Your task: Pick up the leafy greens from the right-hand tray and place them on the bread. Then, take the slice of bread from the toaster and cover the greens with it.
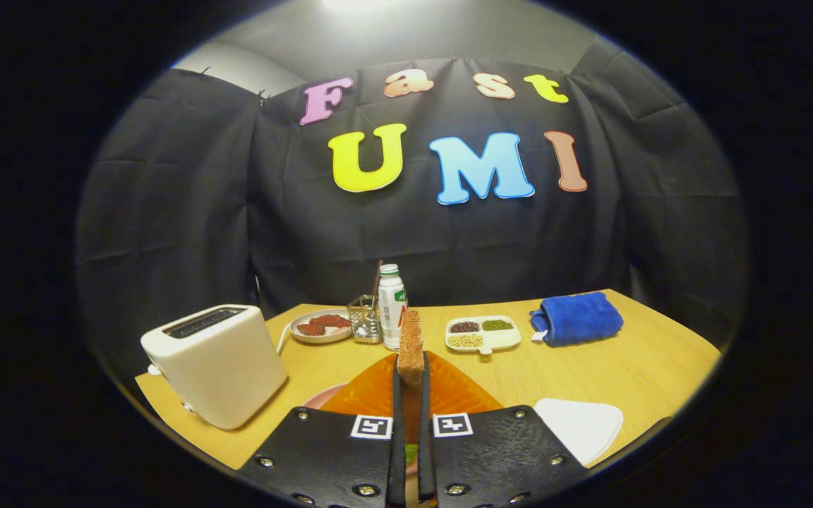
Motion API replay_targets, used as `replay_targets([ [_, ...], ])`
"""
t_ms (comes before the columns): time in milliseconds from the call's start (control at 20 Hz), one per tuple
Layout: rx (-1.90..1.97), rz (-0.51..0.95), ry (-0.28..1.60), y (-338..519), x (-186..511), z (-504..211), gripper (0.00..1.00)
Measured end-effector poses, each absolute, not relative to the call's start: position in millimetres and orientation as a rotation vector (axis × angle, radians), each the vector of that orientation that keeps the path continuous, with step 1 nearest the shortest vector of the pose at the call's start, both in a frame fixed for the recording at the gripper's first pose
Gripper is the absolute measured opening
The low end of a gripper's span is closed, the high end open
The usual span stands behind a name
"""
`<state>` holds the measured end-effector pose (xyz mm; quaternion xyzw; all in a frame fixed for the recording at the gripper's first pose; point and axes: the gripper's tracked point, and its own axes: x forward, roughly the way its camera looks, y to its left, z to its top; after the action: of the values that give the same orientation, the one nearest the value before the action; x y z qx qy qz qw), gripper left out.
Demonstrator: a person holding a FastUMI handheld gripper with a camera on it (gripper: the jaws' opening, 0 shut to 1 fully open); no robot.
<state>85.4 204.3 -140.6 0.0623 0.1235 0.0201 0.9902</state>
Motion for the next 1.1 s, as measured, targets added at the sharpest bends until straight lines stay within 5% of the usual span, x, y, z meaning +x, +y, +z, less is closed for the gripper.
replay_targets([
  [1100, 0.111, 0.218, 0.436, 290.2, 88.4, -210.1, 0.07],
])
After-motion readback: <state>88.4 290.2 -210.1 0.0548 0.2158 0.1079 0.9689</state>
